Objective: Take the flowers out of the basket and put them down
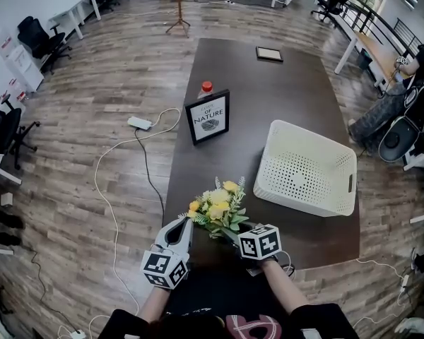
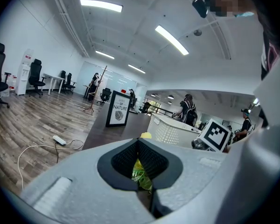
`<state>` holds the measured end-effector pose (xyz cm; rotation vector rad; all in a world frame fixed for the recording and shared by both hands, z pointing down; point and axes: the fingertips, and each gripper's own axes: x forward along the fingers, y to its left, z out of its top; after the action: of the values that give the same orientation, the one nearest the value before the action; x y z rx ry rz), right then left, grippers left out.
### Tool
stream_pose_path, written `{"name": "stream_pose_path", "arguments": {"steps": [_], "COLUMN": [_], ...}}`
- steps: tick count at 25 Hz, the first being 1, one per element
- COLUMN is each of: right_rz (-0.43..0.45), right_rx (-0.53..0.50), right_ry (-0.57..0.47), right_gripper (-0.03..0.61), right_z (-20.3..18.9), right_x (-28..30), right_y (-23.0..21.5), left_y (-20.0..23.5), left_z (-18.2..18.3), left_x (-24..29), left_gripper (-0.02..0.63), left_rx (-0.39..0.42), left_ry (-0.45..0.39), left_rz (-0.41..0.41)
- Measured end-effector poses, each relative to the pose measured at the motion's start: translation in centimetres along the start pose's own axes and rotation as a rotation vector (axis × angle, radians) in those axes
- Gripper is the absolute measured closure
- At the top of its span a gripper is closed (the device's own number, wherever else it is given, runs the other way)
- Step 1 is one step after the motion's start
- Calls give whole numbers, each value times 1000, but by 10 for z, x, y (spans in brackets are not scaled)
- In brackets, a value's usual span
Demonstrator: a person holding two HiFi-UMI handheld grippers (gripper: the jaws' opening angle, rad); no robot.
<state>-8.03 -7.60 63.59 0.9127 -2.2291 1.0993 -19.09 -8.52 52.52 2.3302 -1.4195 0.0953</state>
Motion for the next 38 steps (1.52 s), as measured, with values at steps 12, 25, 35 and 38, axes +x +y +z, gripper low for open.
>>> {"name": "stream_pose_path", "arguments": {"steps": [12,25,35,38], "right_rz": [-21,59,118,105], "right_rx": [-30,-47,12,-6], "right_ry": [46,-3,-99,-129], "right_gripper": [336,214,181,181], "right_z": [-8,1,11,16], "right_x": [-4,-21,-45,-54], "right_y": [-10,-13,-9,-7], "left_y": [2,-5,-15,-16], "left_z": [1,0,-6,-7], "left_x": [-6,-5,-3,-4], "left_gripper": [604,604,604,604], "left_rx": [-8,1,-2,-9], "left_ry": [-13,-11,2,3], "left_rz": [10,-3,-24,-30]}}
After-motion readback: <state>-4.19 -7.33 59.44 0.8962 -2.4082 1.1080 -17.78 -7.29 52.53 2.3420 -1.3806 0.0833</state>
